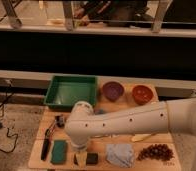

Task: Place sponge in plastic cup

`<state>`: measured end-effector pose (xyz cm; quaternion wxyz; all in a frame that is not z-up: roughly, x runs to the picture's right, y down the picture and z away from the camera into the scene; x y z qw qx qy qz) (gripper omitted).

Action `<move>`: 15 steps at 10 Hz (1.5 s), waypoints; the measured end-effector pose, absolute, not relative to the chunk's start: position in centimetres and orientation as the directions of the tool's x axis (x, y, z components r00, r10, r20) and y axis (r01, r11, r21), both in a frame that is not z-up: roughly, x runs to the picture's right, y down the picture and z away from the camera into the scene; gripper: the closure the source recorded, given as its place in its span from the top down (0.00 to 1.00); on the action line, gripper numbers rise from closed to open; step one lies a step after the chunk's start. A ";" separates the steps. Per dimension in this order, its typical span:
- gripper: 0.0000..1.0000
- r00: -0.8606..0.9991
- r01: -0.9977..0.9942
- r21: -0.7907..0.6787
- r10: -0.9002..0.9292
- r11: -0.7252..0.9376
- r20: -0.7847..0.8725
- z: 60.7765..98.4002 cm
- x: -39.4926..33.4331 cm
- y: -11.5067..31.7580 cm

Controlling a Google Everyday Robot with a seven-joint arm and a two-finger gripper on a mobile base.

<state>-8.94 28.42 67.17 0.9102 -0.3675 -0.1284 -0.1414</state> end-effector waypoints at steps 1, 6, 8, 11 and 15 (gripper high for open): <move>0.80 0.927 0.352 -0.633 -0.163 0.690 0.337 67.2 -8.9 28.4; 0.80 0.920 0.369 -0.630 -0.172 0.683 0.353 67.4 -9.7 28.5; 0.80 0.910 0.388 -0.625 -0.176 0.677 0.375 67.8 -12.4 28.4; 0.80 0.897 0.410 -0.616 -0.175 0.673 0.406 68.3 -16.7 28.4; 0.80 0.895 0.398 -0.618 -0.141 0.678 0.422 69.0 -17.7 29.0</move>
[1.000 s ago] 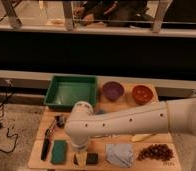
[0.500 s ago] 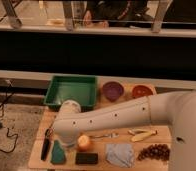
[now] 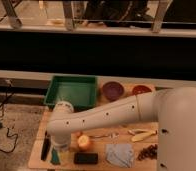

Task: Place sponge in plastic cup

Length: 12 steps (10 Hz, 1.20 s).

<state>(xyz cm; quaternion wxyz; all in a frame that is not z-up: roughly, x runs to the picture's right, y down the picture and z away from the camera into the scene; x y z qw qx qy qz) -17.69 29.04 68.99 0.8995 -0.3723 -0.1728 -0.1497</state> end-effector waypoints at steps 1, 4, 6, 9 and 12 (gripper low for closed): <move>0.80 0.898 0.390 -0.622 -0.132 0.678 0.419 69.2 -17.7 29.2; 0.80 0.905 0.376 -0.629 -0.125 0.681 0.406 69.4 -18.2 29.9; 0.80 0.909 0.370 -0.631 -0.125 0.682 0.398 69.5 -18.6 30.3; 0.80 0.909 0.369 -0.631 -0.124 0.682 0.397 69.5 -18.6 30.3; 0.80 0.910 0.368 -0.631 -0.125 0.683 0.396 69.6 -19.0 30.3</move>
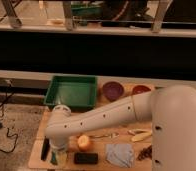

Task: Place sponge in plastic cup

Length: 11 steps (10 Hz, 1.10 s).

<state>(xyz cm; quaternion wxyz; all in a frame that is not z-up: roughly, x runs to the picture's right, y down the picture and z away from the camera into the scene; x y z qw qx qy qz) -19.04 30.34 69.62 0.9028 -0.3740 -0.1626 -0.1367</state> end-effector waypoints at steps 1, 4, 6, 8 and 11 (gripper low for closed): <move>0.80 0.912 0.365 -0.632 -0.125 0.684 0.391 69.9 -19.8 30.3; 0.80 0.921 0.356 -0.635 -0.142 0.686 0.362 71.2 -23.3 30.4; 0.80 0.923 0.354 -0.635 -0.147 0.687 0.356 71.5 -23.7 30.3; 0.80 0.924 0.352 -0.636 -0.145 0.687 0.354 71.5 -23.6 30.3; 0.80 0.924 0.352 -0.636 -0.145 0.687 0.354 71.5 -23.6 30.3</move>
